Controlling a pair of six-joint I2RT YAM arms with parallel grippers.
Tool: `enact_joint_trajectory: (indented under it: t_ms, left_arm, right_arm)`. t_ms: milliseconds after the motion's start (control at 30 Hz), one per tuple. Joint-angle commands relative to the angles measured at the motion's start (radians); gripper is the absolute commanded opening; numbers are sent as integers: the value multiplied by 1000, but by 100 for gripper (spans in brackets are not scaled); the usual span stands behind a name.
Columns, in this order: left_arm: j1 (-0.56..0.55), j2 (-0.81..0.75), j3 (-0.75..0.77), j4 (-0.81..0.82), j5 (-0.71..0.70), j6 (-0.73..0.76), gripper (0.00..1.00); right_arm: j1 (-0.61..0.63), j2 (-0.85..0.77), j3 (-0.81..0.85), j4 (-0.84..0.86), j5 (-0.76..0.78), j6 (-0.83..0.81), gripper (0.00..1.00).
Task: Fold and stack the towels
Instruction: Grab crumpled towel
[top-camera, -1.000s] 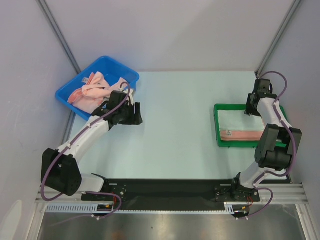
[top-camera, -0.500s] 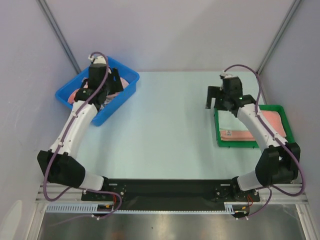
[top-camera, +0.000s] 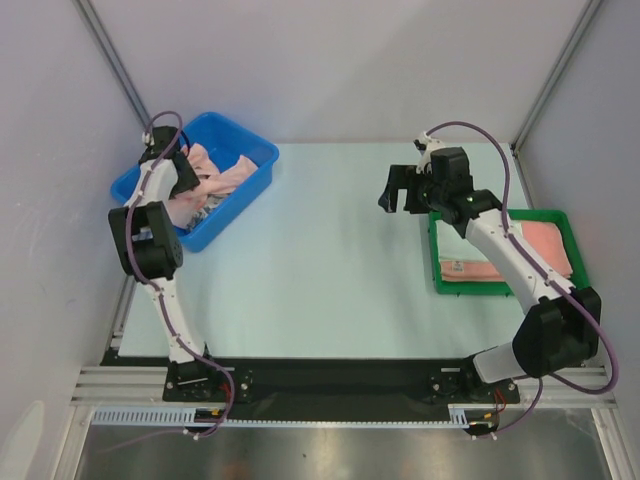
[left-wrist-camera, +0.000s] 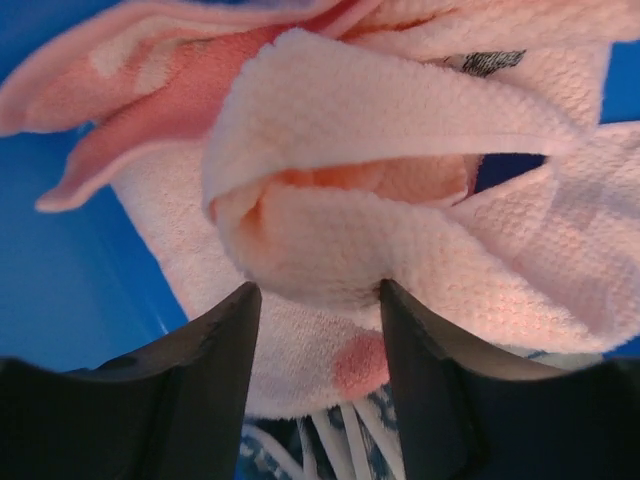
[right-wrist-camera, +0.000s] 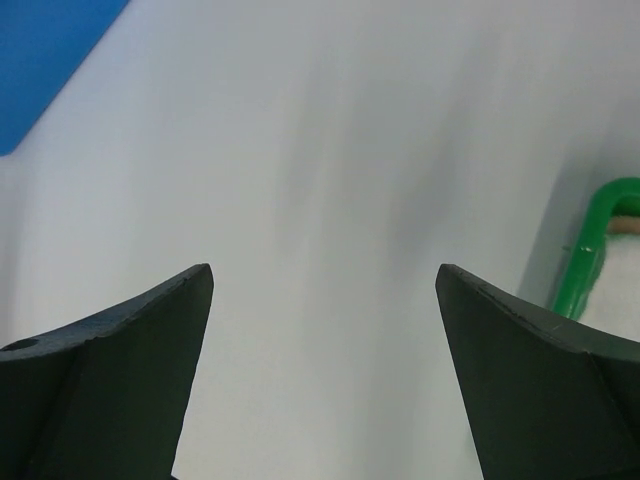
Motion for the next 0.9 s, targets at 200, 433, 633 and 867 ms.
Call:
enact_joint_trajectory:
  t_ms: [200, 433, 633, 867]
  left_arm:
    - [18, 102, 302, -60, 90, 2, 0]
    - [-64, -219, 96, 100, 330, 5, 0]
    - [-228, -468, 94, 87, 490, 45, 1]
    - [-416, -767, -201, 119, 619, 30, 7]
  right_arm:
    - [4, 22, 71, 39, -56, -24, 100]
    - [7, -6, 101, -18, -99, -18, 100]
    - [18, -130, 129, -124, -72, -35, 100]
    - [12, -288, 9, -135, -53, -23, 100]
